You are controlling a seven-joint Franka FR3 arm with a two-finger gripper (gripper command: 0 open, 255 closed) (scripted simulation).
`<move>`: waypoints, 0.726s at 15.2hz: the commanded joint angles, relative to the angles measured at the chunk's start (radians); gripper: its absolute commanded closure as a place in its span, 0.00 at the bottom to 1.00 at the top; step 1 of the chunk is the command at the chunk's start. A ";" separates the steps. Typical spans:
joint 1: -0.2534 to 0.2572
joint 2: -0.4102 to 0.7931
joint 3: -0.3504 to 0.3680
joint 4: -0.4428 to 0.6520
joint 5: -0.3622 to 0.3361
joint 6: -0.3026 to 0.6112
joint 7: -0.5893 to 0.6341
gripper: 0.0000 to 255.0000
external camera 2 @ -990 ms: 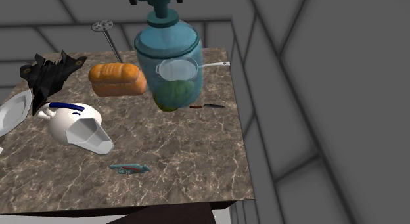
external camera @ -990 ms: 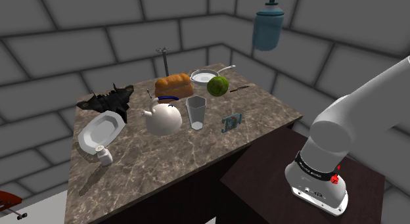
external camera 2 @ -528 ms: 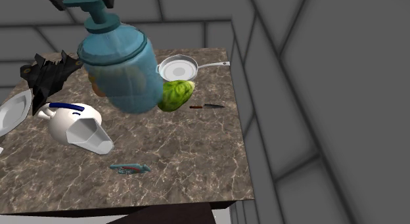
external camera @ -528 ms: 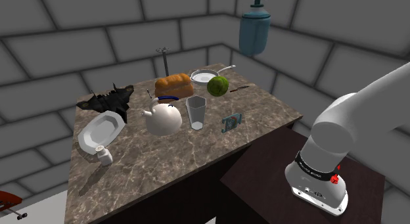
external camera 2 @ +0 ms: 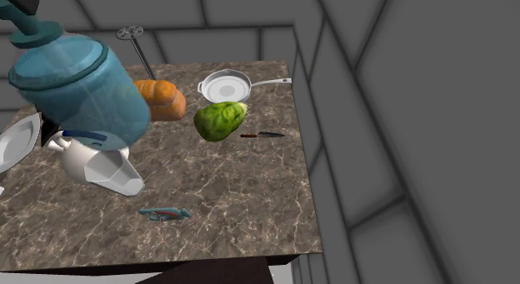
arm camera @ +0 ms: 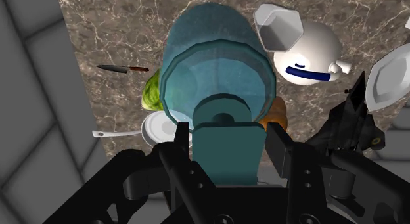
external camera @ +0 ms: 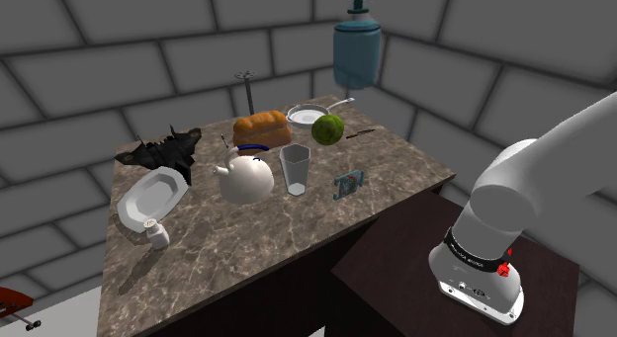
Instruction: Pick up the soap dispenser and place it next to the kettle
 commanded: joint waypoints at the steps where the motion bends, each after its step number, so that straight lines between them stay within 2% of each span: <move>1: 0.011 0.009 0.043 0.007 0.003 0.000 0.055 1.00; 11: 0.063 0.138 0.248 0.144 -0.013 -0.028 0.308 1.00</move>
